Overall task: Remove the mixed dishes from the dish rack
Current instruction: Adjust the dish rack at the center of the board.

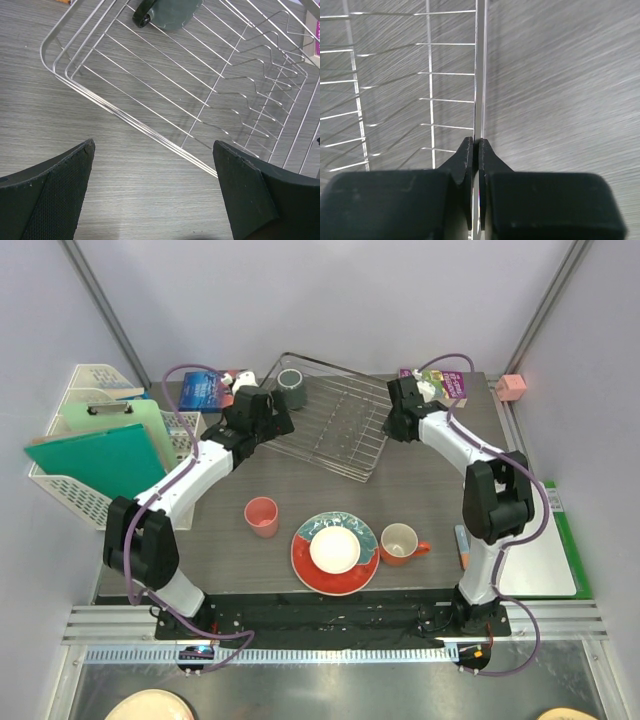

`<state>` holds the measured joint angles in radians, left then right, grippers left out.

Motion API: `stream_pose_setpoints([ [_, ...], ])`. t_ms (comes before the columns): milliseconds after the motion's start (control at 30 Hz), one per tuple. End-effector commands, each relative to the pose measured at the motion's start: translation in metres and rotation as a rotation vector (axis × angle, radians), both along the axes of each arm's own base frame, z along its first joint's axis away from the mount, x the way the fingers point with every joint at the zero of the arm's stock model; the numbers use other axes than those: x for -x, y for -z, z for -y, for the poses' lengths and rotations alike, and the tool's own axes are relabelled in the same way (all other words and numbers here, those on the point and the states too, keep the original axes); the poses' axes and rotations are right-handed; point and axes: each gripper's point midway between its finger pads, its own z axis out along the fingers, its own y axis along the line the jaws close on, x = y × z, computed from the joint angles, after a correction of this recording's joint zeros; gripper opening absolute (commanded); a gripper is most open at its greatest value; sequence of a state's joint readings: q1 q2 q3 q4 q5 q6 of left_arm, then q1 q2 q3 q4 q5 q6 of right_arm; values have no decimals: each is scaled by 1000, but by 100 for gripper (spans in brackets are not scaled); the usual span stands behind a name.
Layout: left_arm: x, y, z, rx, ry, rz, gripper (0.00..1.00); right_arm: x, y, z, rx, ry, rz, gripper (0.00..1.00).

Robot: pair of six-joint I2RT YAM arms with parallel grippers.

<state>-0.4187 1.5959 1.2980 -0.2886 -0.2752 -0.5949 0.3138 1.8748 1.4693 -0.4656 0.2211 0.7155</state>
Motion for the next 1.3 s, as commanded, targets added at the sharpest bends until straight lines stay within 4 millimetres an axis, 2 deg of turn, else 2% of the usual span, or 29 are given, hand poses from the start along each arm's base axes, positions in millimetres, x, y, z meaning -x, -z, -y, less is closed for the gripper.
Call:
stream_pose_setpoints([
  [0, -5, -32, -3, 13, -20, 84, 100, -19, -14, 25, 195, -11, 18, 1],
  [100, -5, -32, -6, 5, -24, 86, 100, -30, -22, 36, 279, -15, 20, 1],
  [133, -5, -31, -5, 0, -22, 84, 100, -38, -34, 37, 305, -21, 45, 1],
  [167, -5, -31, -6, -4, -23, 83, 100, -43, -37, 43, 337, -9, 46, 1],
  [233, -5, -29, -7, -13, -23, 77, 100, -48, -31, 53, 397, -14, 12, 1],
  [267, -5, -30, -8, -20, -24, 78, 100, -58, -44, 55, 408, -2, 38, 1],
  [300, -5, -30, -9, -26, -24, 77, 100, -59, -36, 61, 426, -3, 7, 1],
  [333, -6, -31, -10, -29, -26, 80, 100, -67, -44, 62, 440, -5, 26, 1],
  [400, -7, -32, -10, -38, -24, 84, 100, -73, -40, 70, 460, 5, 15, 1],
  [433, -7, -32, -10, -38, -24, 82, 100, -79, -46, 70, 458, 5, 31, 1],
  [600, -8, -24, -7, -41, -14, 65, 100, -98, -34, 73, 470, -2, 30, 1],
  [733, -9, -20, -8, -53, -17, 57, 100, -116, -15, 72, 474, -8, 30, 1],
  [767, -10, -20, -9, -58, -18, 58, 100, -120, -14, 72, 472, -2, 42, 3],
  [900, -14, -24, -12, -78, -33, 60, 100, -123, -12, 65, 412, 13, 48, 48],
  [1033, -20, -31, -11, -83, -43, 60, 100, -120, -31, 62, 371, 25, 80, 66],
  [1167, -25, -40, -8, -75, -37, 73, 100, -113, -69, 62, 355, 50, 134, 75],
  [1200, -28, -47, -8, -74, -39, 84, 100, -109, -90, 61, 345, 56, 169, 79],
  [1267, -34, -57, -9, -77, -38, 101, 100, -104, -112, 59, 320, 63, 204, 82],
])
